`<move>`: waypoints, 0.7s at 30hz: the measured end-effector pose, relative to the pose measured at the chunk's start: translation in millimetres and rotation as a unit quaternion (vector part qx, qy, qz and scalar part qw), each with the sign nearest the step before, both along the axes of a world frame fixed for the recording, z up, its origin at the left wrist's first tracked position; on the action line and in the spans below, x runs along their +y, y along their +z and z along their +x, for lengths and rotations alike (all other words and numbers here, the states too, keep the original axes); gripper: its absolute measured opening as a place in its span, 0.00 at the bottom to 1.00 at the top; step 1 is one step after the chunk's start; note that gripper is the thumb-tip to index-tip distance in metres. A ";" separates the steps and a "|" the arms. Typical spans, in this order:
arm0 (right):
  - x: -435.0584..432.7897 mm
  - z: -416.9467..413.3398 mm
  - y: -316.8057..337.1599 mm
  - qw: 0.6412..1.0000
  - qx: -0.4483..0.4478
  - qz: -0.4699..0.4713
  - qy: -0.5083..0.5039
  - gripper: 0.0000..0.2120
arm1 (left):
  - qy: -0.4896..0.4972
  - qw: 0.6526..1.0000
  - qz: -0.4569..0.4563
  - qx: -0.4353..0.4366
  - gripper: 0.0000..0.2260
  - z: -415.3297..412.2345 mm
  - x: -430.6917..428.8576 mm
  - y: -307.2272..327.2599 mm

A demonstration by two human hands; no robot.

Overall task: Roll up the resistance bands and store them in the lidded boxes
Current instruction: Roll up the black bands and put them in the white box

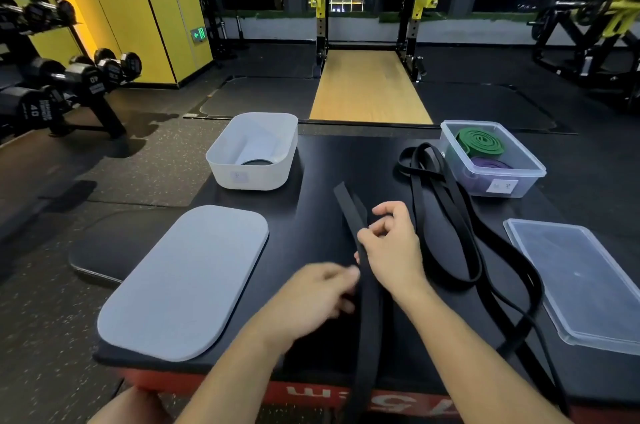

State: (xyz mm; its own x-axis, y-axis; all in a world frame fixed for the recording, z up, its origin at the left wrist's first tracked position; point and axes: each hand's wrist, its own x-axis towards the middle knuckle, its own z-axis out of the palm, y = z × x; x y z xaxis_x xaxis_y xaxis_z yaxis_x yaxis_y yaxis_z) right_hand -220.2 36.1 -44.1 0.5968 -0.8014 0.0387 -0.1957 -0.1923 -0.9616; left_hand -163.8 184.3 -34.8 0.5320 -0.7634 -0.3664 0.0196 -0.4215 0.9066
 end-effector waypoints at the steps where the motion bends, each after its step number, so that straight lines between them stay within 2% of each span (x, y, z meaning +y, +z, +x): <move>1: 3.1 -2.4 -2.3 1.000 0.006 -0.029 0.000 0.17 | 0.058 0.998 -0.014 -0.024 0.13 6.9 -4.8 -1.2; 3: 10.8 -7.7 -6.0 0.996 0.025 -0.086 0.016 0.18 | 0.126 0.989 -0.065 0.037 0.15 17.8 -17.3 -1.2; 6: 21.3 -15.7 -10.5 0.978 0.065 -0.183 0.081 0.16 | 0.133 0.971 -0.127 0.155 0.18 28.5 -32.9 -0.4; 10: 28.7 -19.5 -12.8 0.934 0.114 -0.296 0.163 0.13 | 0.116 0.978 -0.071 0.156 0.19 39.6 -42.2 -9.8; 12: 31.5 -20.5 -14.7 0.928 0.091 -0.296 0.206 0.10 | 0.080 0.988 -0.039 0.124 0.19 43.8 -45.2 -14.2; 14: 29.8 -23.4 -18.5 0.944 0.025 -0.260 0.203 0.07 | 0.066 0.994 -0.024 0.087 0.14 47.7 -47.2 -16.7; 17: 15.6 -25.4 -29.1 0.961 -0.017 -0.269 0.067 0.09 | 0.029 0.998 0.022 -0.050 0.15 49.6 -47.8 -18.8; 19: -1.0 -22.5 -34.2 0.961 0.007 -0.276 -0.001 0.15 | -0.021 0.983 0.047 -0.174 0.16 49.1 -47.6 -19.2; 21: -20.0 -17.2 -37.3 0.964 0.070 -0.253 0.037 0.29 | -0.075 0.963 0.060 -0.253 0.17 48.8 -46.9 -19.2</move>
